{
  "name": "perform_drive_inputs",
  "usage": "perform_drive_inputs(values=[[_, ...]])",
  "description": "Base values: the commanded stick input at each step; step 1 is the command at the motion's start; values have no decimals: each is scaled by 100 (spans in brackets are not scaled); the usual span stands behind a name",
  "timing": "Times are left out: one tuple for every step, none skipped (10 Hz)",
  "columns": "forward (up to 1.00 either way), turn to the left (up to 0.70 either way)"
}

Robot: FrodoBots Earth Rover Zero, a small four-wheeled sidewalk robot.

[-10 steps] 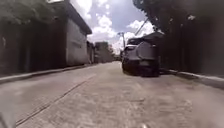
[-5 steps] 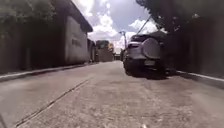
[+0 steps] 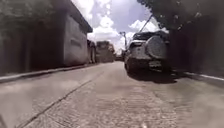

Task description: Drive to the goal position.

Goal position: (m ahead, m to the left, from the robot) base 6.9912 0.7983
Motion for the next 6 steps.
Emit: perform_drive_inputs(values=[[85,0],[85,0],[85,0],[85,0],[85,0],[85,-11]])
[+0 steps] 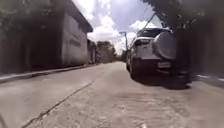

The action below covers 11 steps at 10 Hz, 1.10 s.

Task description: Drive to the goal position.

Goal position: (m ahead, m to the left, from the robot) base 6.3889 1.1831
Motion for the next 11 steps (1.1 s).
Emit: perform_drive_inputs(values=[[85,-25],[85,-22],[85,-6],[85,0],[85,0],[85,0],[85,0],[85,0],[85,0],[85,0],[85,0]])
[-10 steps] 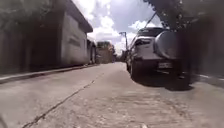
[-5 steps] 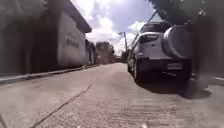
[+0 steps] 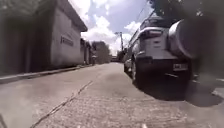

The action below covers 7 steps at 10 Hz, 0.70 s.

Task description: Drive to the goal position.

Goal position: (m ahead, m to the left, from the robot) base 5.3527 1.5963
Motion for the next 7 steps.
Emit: perform_drive_inputs(values=[[85,0],[85,0],[85,0],[85,0],[85,0],[85,0],[85,0]])
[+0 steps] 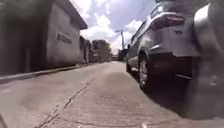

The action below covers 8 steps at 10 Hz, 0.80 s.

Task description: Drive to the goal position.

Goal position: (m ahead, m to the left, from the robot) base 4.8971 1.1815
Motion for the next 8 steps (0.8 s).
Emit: perform_drive_inputs(values=[[85,0],[85,0],[85,0],[85,0],[85,0],[85,0],[85,0],[85,0]])
